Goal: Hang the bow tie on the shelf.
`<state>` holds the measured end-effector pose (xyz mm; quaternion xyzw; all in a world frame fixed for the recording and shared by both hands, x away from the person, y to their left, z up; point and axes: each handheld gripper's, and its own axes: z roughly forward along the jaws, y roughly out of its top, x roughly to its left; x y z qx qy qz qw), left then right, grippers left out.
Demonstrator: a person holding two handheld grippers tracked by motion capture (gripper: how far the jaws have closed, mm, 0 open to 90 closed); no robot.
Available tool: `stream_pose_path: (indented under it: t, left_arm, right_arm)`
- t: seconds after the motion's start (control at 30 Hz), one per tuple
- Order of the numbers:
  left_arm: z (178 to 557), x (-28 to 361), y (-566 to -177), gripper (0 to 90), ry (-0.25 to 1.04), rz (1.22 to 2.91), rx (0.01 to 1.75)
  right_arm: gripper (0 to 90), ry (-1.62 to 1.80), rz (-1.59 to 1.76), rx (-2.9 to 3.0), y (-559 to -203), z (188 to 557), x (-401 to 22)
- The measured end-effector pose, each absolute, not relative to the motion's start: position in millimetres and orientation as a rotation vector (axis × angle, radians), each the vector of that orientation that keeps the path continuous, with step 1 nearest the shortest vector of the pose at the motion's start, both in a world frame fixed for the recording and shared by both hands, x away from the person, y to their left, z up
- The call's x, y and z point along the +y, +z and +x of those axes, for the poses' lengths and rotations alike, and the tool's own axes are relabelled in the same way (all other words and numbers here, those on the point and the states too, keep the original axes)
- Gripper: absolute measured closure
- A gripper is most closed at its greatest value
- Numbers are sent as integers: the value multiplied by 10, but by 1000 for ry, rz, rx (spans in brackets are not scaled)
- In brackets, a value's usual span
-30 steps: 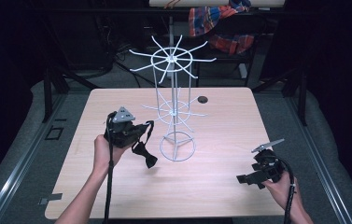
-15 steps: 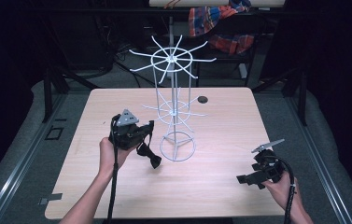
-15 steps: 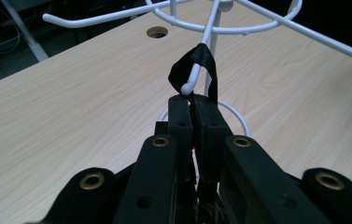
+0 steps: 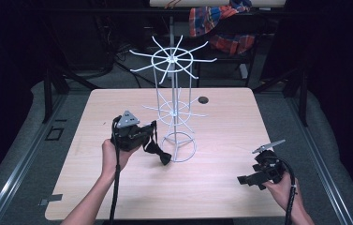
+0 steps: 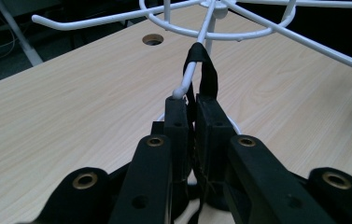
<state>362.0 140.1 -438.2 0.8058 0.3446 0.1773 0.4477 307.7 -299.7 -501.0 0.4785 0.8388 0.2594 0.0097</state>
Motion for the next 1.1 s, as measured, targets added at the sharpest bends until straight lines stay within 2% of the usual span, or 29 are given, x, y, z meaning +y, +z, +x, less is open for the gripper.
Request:
stream_pose_path:
  t: [0.17, 0.4, 0.63, 0.73, 0.87, 1.1]
  left_arm:
    - [3623, 1405, -4387, 763, 433, 2003, 853]
    - [3642, 1435, -4404, 569, 428, 2022, 877]
    - [3588, 1437, -4397, 312, 437, 2044, 908]
    - [3580, 1450, -4393, 244, 433, 2050, 918]
    - [3570, 1463, -4400, 174, 430, 2052, 932]
    - [3517, 1479, -4407, 115, 443, 2064, 945]
  right_arm:
    - [100, 819, 1495, 2621, -5008, 3078, -2995]
    - [101, 825, 1493, 2633, -5040, 3142, -2976]
    - [100, 833, 1487, 2631, -5028, 3118, -2988]
    - [100, 839, 1490, 2624, -5028, 3098, -2999]
    - [100, 832, 1509, 2616, -5033, 3069, -3033]
    - [100, 833, 1509, 2611, -5024, 3036, -3032]
